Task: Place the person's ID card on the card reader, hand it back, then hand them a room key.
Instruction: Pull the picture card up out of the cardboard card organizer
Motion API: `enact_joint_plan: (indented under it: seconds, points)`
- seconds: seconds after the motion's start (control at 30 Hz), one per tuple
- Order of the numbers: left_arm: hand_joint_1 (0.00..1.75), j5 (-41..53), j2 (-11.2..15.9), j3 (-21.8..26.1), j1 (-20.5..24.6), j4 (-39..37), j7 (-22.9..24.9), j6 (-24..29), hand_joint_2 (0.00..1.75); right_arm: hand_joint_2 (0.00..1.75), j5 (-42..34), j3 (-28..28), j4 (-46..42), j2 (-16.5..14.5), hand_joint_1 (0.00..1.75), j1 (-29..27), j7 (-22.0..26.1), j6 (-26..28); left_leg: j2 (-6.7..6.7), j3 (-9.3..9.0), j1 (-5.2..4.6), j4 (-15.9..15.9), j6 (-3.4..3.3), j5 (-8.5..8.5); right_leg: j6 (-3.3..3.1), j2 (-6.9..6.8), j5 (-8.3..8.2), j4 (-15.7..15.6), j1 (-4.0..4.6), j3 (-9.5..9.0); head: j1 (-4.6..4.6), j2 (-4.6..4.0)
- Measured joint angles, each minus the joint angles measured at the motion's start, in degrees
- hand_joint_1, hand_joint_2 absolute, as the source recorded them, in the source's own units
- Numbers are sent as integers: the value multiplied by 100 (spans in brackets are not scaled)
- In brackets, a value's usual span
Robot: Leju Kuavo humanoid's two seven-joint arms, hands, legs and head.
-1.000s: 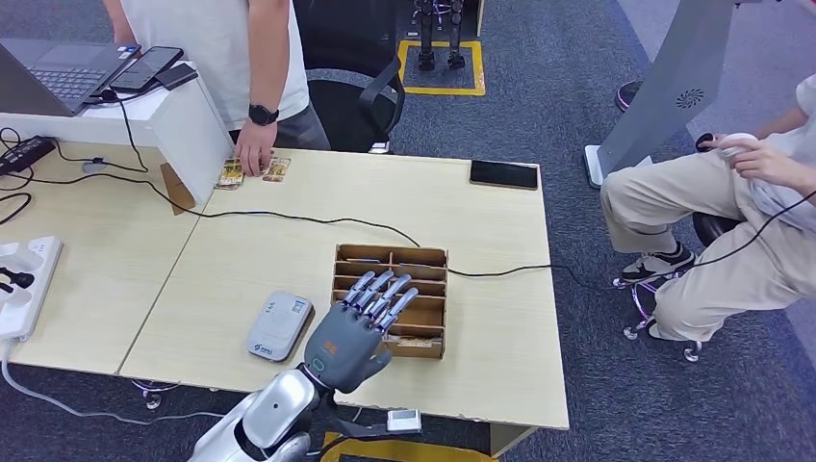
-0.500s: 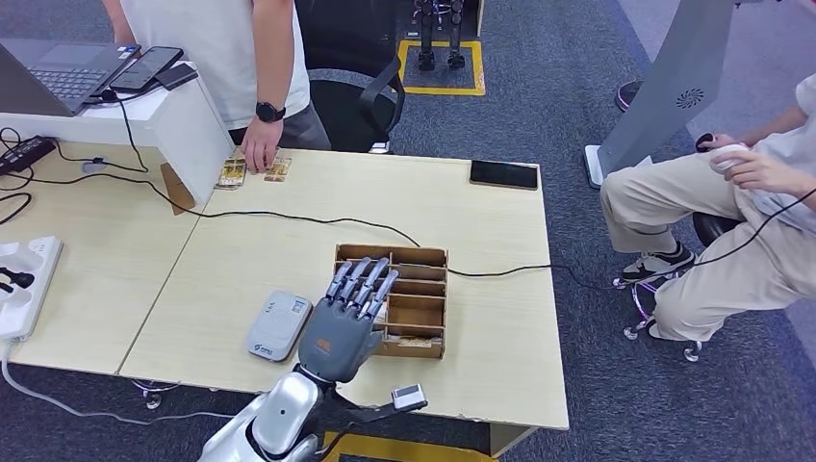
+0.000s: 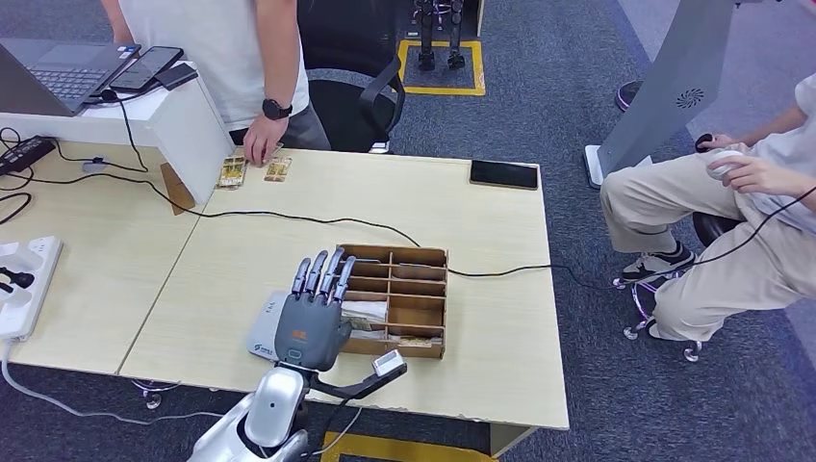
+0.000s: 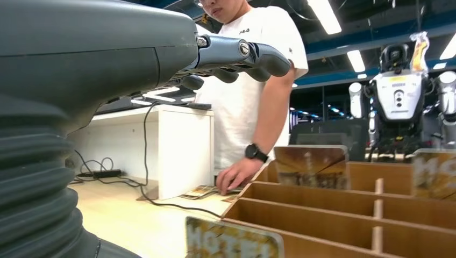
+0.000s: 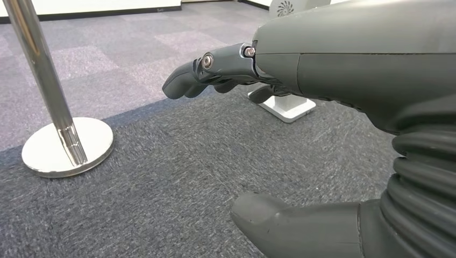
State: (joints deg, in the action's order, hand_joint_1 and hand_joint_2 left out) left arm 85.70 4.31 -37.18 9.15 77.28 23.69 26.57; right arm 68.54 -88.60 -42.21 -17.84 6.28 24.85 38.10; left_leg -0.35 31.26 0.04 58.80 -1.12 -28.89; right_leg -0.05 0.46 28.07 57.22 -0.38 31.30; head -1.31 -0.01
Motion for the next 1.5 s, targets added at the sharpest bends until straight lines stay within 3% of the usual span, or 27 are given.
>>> enact_joint_plan:
  seconds: [0.43, 0.87, 0.9, 1.0, 1.03, 1.5]
  points:
    - [0, 2, 108, 0, 33, -121, -57, -345, 175, 175, 0, -1, 0, 0, 0, 0, 2, 0, 0, 0, -1, 0, 0, 0, 0, 0, 0, 0, 0, 0, -1, 1]
    - [0, 2, 117, 0, 24, -124, -261, -48, 175, 175, -13, 1, 3, 0, 0, 1, 15, 0, 0, 0, 0, 0, 0, 0, 0, 0, 0, 0, 0, -1, -1, 1]
    - [10, 2, 116, 0, 24, -124, -274, -45, 175, 175, -13, 0, 3, 0, 0, 1, 17, 0, 0, 0, 0, 0, 0, 0, 0, 0, 0, 0, 0, -1, -1, 1]
    - [141, 2, 115, 0, 22, -124, -317, -28, 175, 175, -13, -1, 5, 0, 0, 1, 23, 0, 0, 0, 0, 0, 0, 0, 0, 0, 0, 0, 0, -1, -1, 0]
    - [175, 2, 115, 0, 21, -124, -335, -24, 175, 175, -13, -1, 6, 0, 0, 1, 23, 0, 0, 0, 0, 0, 0, 0, 0, 0, 0, 0, 0, -1, -1, 0]
    - [175, -5, 50, 67, 9, -282, -990, -525, 175, 175, -13, -1, 11, 0, 0, 2, 37, 0, -1, -1, -1, 0, 0, 0, 0, -1, 0, 0, 0, -2, 0, 1]
